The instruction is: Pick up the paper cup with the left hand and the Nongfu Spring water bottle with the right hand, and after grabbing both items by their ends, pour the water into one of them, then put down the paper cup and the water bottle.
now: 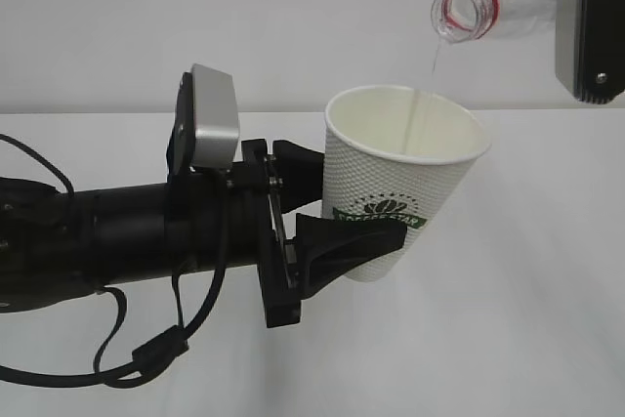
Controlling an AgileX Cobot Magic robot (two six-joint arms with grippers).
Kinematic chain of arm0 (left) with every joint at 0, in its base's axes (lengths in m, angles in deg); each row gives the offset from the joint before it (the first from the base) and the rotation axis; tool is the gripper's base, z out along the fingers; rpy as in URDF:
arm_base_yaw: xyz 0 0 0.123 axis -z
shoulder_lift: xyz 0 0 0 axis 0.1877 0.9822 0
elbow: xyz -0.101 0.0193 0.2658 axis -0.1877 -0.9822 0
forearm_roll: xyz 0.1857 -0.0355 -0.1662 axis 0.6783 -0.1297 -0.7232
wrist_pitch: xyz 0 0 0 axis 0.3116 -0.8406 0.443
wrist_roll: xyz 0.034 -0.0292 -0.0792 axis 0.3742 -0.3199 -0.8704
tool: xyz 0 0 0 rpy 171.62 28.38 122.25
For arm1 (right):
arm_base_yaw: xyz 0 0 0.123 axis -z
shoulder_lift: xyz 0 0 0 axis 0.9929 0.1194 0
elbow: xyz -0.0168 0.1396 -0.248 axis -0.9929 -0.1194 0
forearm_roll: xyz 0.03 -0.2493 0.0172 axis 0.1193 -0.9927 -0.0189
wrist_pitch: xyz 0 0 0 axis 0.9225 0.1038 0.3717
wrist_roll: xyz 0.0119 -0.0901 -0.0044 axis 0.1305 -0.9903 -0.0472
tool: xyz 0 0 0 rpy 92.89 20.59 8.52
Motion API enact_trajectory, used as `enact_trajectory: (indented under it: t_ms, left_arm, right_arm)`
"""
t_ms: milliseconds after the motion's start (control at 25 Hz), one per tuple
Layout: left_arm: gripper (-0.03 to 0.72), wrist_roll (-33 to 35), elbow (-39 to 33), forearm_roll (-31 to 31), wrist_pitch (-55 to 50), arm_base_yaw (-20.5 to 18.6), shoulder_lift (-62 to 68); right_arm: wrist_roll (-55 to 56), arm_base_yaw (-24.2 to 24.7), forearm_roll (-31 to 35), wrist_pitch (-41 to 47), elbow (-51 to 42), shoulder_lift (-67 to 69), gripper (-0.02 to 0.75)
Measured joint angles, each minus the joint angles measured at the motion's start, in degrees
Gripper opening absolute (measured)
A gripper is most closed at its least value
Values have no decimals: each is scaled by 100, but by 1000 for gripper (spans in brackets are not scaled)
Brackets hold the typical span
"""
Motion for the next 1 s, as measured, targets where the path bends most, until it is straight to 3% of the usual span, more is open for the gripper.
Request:
enact_trajectory:
  t_ms: [1000]
  left_arm:
    - [474, 0, 0, 0, 0, 0, 0]
  right_arm:
    - [10, 0, -157, 0, 0, 0, 529]
